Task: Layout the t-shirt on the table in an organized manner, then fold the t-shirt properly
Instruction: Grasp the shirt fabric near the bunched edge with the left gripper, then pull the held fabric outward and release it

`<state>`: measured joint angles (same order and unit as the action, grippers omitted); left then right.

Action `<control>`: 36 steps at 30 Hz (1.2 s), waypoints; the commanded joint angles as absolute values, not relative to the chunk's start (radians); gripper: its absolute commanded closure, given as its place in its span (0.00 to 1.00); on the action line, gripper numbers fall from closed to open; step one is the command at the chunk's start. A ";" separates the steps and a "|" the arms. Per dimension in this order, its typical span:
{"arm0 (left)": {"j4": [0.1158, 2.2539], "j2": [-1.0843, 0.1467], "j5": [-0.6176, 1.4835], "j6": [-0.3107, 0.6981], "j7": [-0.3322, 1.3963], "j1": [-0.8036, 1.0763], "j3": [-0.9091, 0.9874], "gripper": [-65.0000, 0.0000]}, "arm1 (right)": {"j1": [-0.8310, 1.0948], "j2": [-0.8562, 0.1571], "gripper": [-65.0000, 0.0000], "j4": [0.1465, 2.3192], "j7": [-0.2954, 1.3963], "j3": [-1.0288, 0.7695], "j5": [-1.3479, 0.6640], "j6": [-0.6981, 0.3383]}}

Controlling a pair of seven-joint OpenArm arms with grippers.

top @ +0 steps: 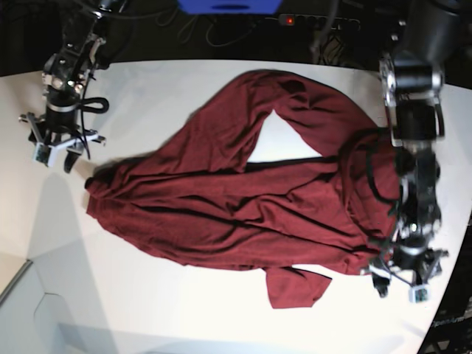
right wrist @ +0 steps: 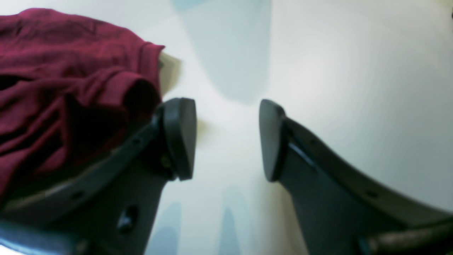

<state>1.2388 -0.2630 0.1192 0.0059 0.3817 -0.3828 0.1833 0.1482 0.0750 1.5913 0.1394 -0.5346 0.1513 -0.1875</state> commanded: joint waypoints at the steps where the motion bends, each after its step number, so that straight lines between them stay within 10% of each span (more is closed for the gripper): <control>1: 1.325 -0.272 0.116 -0.002 0.404 -0.351 0.214 0.36 | 0.142 0.065 0.55 1.609 0.111 -0.538 0.147 -0.179; 13: 1.554 -0.122 0.114 -0.001 0.456 0.077 0.275 0.36 | 0.142 0.068 0.55 1.607 0.111 -0.533 0.147 -0.179; 33: 1.443 -0.104 0.114 -0.001 0.444 0.050 0.142 0.36 | 0.147 0.068 0.55 1.607 0.111 -0.538 0.147 -0.179; 36: 1.438 -0.104 0.114 -0.001 0.443 0.050 0.142 0.51 | 0.157 0.064 0.55 1.607 0.111 -0.538 0.147 -0.179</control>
